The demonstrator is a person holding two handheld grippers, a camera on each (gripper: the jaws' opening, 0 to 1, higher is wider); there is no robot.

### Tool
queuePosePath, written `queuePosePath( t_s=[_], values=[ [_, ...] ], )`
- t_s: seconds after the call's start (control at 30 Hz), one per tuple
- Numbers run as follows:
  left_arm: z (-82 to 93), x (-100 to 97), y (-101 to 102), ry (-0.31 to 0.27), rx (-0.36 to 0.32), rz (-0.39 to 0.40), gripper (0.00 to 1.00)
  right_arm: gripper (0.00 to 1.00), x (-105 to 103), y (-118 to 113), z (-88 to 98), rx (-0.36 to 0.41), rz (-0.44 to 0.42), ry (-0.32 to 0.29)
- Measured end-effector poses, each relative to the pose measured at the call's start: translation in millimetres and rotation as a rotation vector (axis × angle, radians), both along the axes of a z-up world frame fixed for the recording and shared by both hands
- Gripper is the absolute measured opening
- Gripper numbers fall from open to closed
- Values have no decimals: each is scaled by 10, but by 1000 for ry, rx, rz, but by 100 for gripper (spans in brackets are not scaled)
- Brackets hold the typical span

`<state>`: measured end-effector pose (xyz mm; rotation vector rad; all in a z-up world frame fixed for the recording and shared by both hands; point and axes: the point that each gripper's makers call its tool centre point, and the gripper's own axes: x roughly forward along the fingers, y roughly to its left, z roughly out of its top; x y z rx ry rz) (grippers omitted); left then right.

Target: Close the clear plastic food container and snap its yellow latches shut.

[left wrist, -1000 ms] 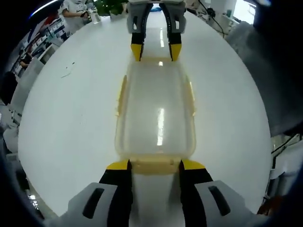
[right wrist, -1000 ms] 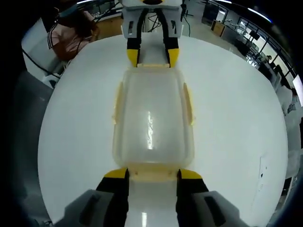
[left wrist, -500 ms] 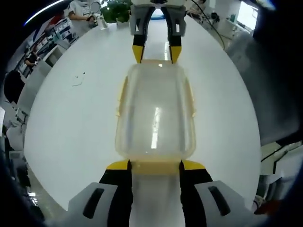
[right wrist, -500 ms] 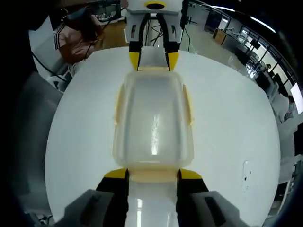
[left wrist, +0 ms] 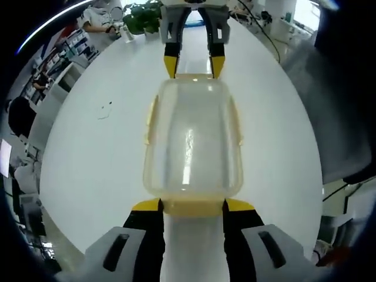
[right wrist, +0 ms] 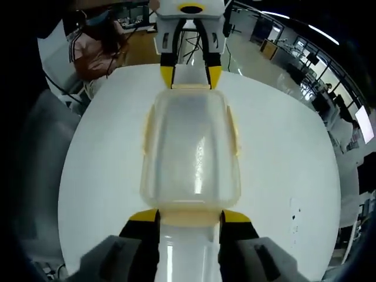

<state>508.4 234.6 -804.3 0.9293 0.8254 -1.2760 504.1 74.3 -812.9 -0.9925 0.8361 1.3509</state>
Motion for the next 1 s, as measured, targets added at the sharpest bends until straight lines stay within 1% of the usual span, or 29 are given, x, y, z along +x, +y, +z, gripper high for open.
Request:
queuePosePath(
  t_s=[0.27,0.43,0.57,0.8,1.0],
  values=[
    [-4,28,-65,-25,8,-21,36,36,-22,-65,-28,10,-22,12],
    [10,25,-146,-27,-5,-24,36,37,-35,-152,-41,13,-32,11],
    [45,-17,-249,-32,-2,-15,36,37,-54,-239,-49,3,-33,15],
    [90,-70,-337,-46,-3,-8,36,37,-98,-330,-30,18,-27,21],
    [82,-103,-450,-51,7,26,36,37,-100,-438,-6,28,-8,10]
  ],
)
